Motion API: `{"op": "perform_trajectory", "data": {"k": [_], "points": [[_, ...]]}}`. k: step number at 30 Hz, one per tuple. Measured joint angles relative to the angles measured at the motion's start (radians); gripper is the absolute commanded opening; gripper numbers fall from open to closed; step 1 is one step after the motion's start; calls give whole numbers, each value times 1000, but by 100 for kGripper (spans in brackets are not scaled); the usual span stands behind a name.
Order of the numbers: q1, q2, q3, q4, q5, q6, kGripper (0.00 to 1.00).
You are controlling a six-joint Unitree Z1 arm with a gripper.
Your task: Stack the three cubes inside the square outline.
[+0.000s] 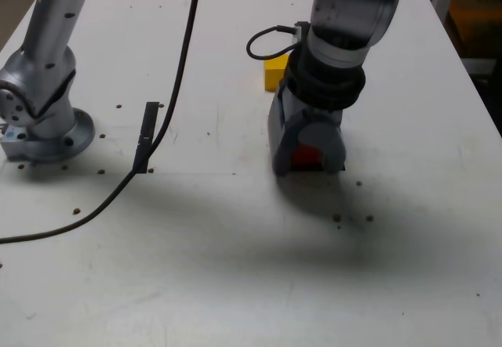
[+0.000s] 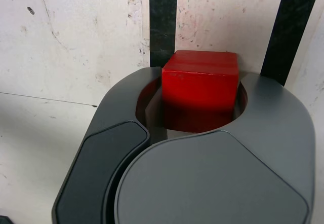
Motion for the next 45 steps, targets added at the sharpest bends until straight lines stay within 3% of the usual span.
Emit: {"op": "perform_trajectory", "data": {"k": [21, 25, 33, 45], "points": [[10, 0, 15, -23, 51, 0, 26], [10, 0, 16, -27, 52, 3, 33], [11, -2, 22, -26, 53, 25, 64], [13, -1, 35, -28, 42, 28, 72]]}}
